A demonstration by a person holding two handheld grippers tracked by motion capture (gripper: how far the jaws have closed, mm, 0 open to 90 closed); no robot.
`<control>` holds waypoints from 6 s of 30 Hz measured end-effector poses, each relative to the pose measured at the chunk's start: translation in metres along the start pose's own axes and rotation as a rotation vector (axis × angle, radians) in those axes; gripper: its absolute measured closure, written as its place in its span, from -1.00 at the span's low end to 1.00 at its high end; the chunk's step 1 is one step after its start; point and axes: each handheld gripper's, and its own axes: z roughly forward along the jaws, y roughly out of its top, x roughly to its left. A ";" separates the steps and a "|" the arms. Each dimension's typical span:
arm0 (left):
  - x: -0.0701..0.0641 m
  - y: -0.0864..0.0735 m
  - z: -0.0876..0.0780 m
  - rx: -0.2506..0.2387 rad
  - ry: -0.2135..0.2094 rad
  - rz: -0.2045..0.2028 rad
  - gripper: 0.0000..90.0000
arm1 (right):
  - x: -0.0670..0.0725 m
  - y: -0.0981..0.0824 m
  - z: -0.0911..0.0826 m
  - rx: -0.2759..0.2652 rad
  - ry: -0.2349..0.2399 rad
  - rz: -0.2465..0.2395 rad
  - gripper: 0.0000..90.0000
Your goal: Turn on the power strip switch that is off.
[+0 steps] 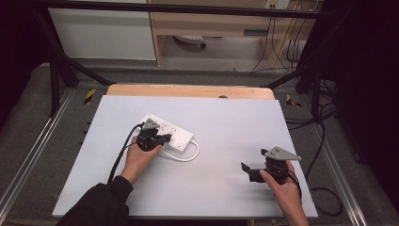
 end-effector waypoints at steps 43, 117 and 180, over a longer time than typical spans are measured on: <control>0.002 0.007 -0.004 -0.057 0.009 0.001 1.00 | 0.001 0.000 0.000 -0.001 0.006 0.003 -0.95; 0.015 0.036 -0.058 -0.245 0.070 -0.049 -0.71 | 0.001 0.000 0.001 0.005 0.005 0.002 -0.95; 0.012 -0.023 -0.164 -0.239 0.084 -0.033 -0.84 | 0.001 0.000 0.003 0.010 0.003 0.011 -0.95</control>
